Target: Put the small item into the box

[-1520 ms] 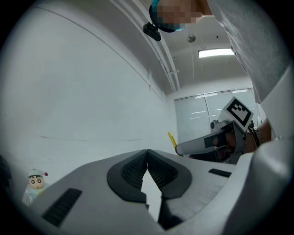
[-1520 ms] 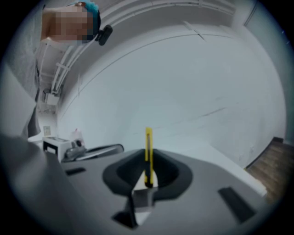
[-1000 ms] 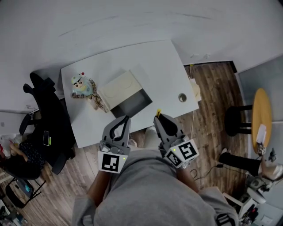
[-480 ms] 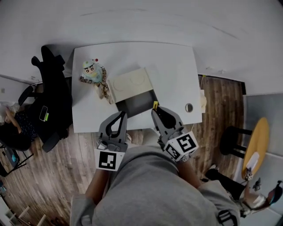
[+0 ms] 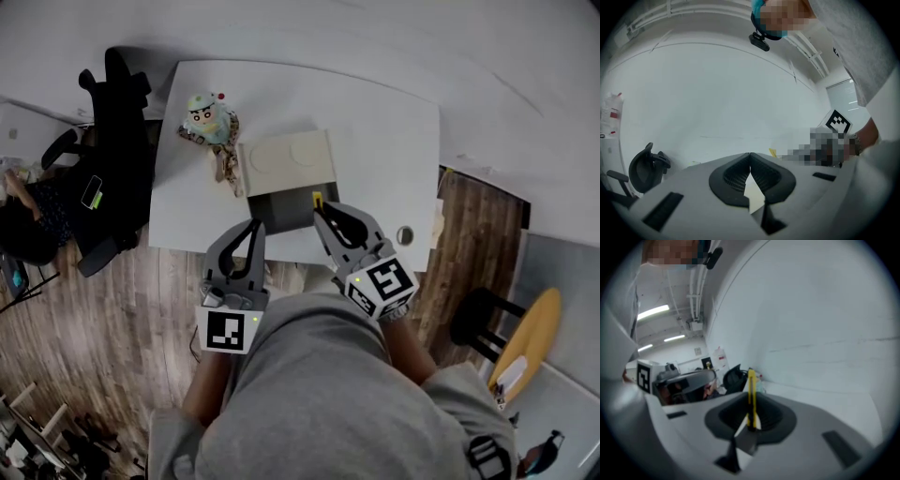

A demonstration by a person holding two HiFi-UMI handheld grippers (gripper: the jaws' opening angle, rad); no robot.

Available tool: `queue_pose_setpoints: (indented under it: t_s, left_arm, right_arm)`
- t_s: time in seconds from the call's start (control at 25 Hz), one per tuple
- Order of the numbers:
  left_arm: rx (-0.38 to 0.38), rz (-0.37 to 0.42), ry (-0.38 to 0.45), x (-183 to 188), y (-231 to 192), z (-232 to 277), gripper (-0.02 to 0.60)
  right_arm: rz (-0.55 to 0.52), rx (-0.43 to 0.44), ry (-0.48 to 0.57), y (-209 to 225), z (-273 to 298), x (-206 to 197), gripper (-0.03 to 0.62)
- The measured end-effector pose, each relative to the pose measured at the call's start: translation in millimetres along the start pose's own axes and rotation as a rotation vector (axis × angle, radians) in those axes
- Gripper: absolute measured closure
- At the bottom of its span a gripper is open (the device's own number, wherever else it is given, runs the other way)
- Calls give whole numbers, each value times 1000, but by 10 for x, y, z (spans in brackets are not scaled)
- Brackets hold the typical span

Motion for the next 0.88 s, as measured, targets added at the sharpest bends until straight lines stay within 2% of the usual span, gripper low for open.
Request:
queue_pose_setpoints:
  t_s: [0.28,0.44,0.88]
  left_arm:
    - [96,-13,37,15,-20,74,549]
    - [138,-22,16,-68,-29,80,549]
    - [226,-51,25,-190,-61,132,549]
  right_arm:
    - [-67,136,-86,-12,241,-171,522]
    - [-111,181,-146,-1,355,-309,522]
    - [-195,305,-322,-9,629,-820,522]
Point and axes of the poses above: the fingertips, and each gripper's own axes: z forward along the fingers, y to its right, x out of its top, the point moved 3 cm from there along -z, backward along the fingers, and after that the axes turned 11 degrees about -z, right-handed, at the moved point
